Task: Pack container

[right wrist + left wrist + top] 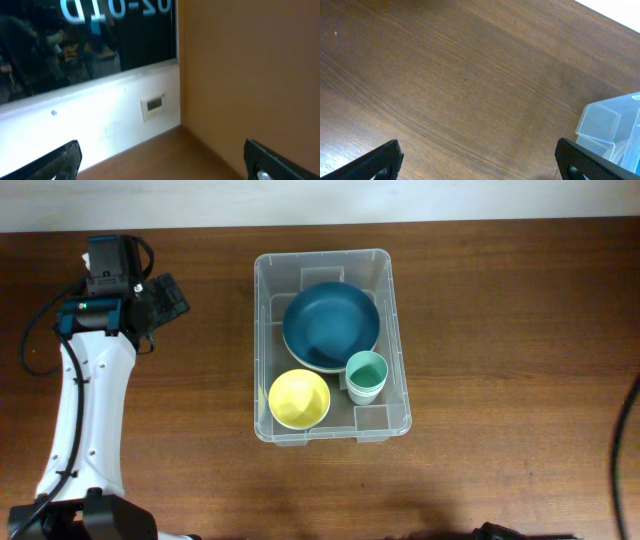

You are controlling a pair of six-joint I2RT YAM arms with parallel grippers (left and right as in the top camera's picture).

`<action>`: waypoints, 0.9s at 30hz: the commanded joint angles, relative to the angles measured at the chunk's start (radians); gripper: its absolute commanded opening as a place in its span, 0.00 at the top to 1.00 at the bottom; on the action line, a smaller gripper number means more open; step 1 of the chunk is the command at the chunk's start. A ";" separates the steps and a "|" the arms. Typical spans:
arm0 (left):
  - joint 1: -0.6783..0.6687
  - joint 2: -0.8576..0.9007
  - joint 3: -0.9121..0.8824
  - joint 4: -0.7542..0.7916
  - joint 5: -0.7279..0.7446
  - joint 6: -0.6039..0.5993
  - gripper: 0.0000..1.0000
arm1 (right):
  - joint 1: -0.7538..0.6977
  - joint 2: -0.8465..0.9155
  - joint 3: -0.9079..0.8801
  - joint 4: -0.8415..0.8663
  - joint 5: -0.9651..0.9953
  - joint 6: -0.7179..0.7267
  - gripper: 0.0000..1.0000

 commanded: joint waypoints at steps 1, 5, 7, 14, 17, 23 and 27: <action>0.003 -0.005 -0.001 0.001 -0.006 0.001 0.01 | 0.005 -0.138 -0.210 0.047 -0.051 0.008 0.01; 0.003 -0.005 -0.001 0.001 -0.006 0.001 0.01 | 0.005 -0.342 -0.494 0.169 -0.119 0.008 0.01; 0.003 -0.005 -0.001 0.001 -0.006 0.001 0.01 | 0.005 -0.437 -0.638 0.238 -0.136 0.008 0.01; 0.003 -0.005 -0.001 0.001 -0.006 0.001 0.01 | 0.006 -0.692 -1.107 0.524 -0.179 0.008 0.01; 0.003 -0.005 -0.001 0.001 -0.006 0.001 0.01 | 0.006 -0.765 -1.275 0.657 -0.215 0.007 0.01; 0.003 -0.005 -0.001 0.001 -0.006 0.001 0.01 | 0.063 -0.857 -1.524 0.853 -0.231 -0.010 0.01; 0.003 -0.005 -0.001 0.001 -0.006 0.001 0.01 | 0.122 -0.900 -1.609 0.907 -0.231 -0.122 0.01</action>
